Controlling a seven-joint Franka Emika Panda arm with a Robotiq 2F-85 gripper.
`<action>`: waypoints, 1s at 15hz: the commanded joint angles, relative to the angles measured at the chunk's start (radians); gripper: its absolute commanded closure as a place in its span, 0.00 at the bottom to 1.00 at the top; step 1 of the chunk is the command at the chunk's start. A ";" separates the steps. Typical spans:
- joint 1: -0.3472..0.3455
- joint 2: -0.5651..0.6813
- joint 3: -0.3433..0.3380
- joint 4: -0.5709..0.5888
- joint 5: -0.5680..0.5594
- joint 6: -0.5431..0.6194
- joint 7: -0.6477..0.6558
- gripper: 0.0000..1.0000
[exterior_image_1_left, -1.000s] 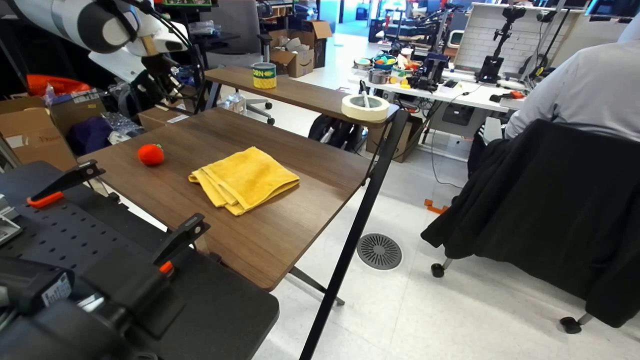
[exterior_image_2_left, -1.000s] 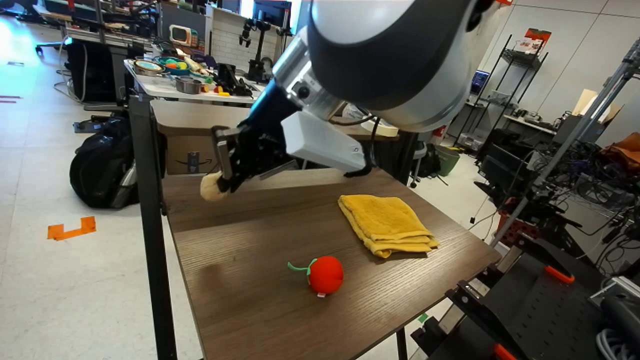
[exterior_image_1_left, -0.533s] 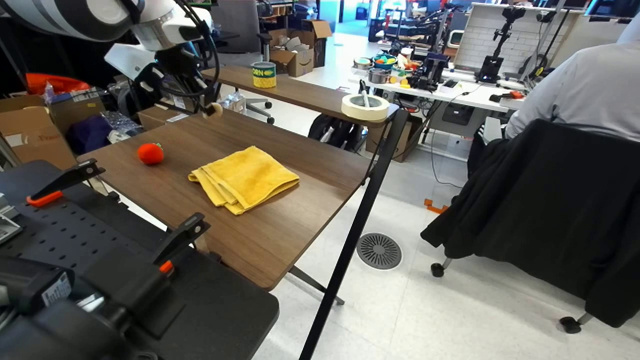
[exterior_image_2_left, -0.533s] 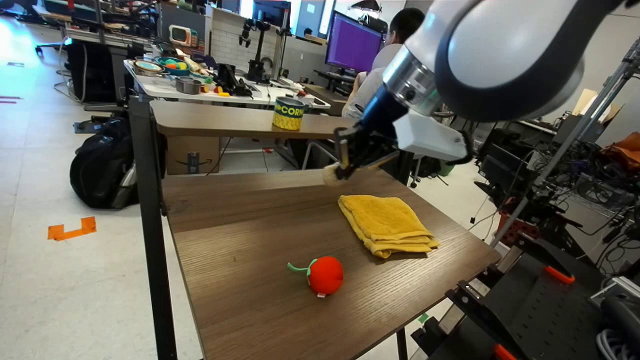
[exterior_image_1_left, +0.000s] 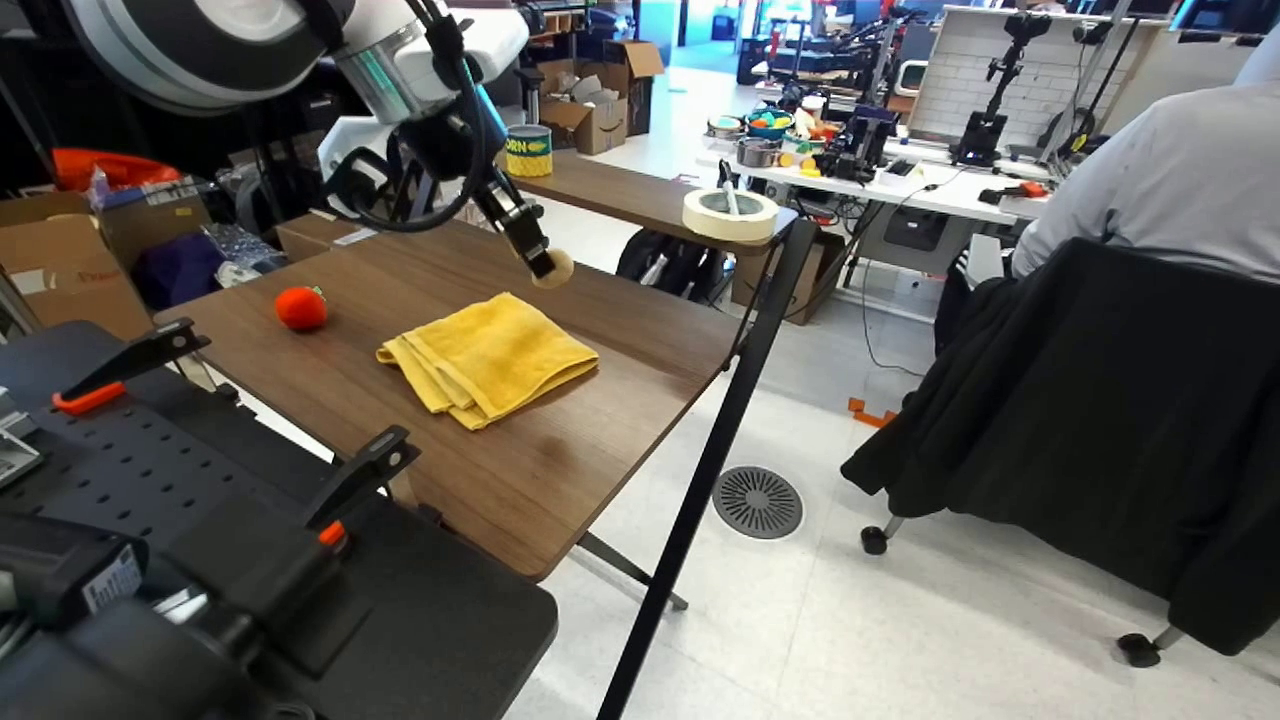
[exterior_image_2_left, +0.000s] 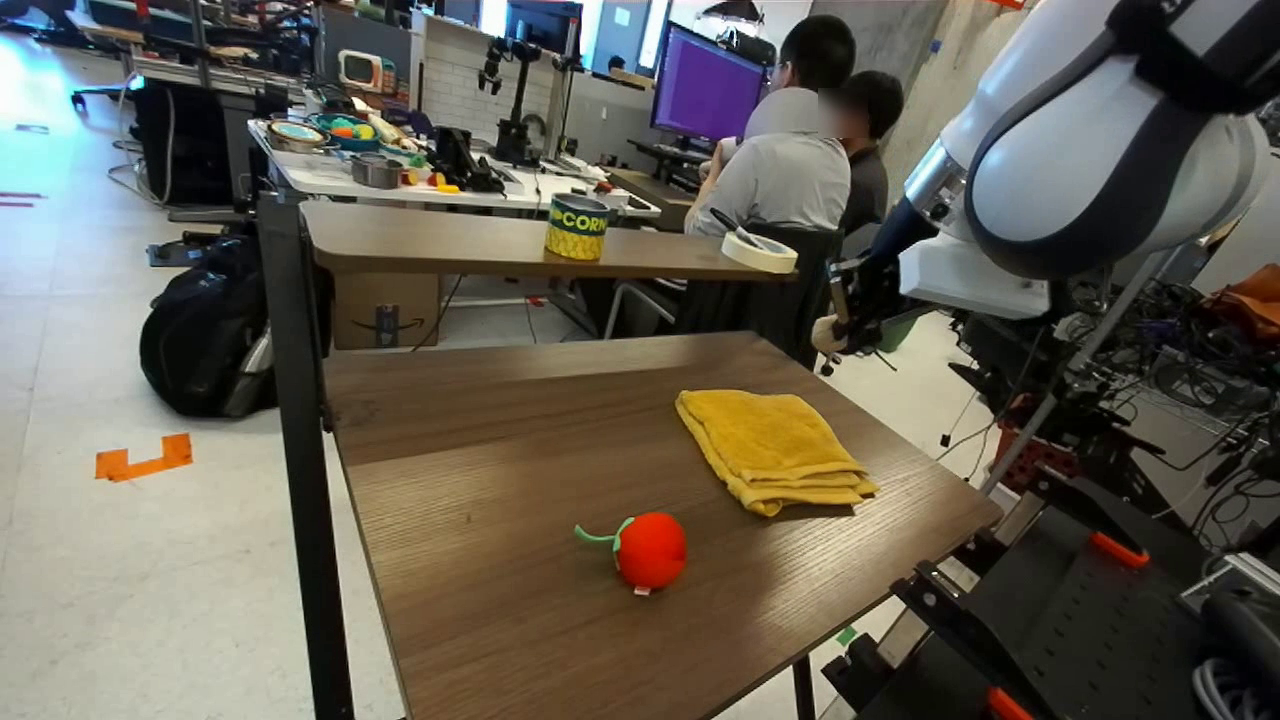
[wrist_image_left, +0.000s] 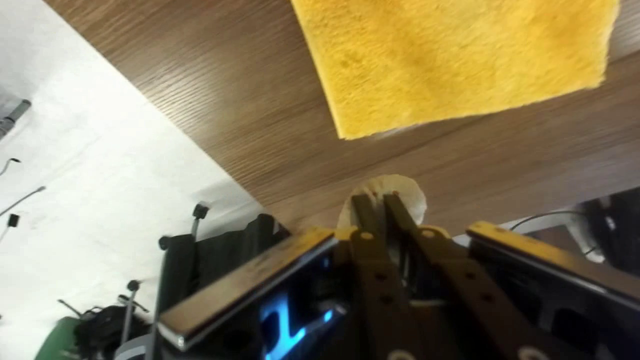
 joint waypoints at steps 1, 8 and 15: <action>0.164 0.087 -0.172 -0.005 0.094 0.058 0.116 0.98; 0.353 0.404 -0.263 0.054 0.275 -0.010 0.234 0.98; 0.367 0.558 -0.210 0.099 0.221 -0.135 0.352 0.98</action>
